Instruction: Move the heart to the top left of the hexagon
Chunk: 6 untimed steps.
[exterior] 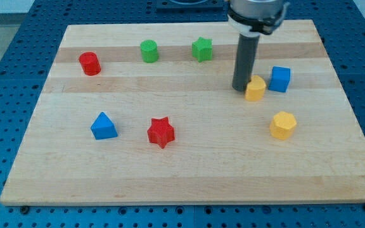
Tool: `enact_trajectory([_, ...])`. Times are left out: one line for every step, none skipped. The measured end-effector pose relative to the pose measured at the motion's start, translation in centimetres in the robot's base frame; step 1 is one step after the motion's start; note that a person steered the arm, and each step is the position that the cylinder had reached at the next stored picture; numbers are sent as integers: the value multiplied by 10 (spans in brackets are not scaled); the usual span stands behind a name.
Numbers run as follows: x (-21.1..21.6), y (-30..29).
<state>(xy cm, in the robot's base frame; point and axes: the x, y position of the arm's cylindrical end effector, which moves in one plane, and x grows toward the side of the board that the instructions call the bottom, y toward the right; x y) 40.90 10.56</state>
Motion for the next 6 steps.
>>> enact_trajectory([-22, -4])
enact_trajectory([-23, 26])
enact_trajectory([7, 29])
enact_trajectory([14, 38])
enact_trajectory([14, -10])
enact_trajectory([38, -20])
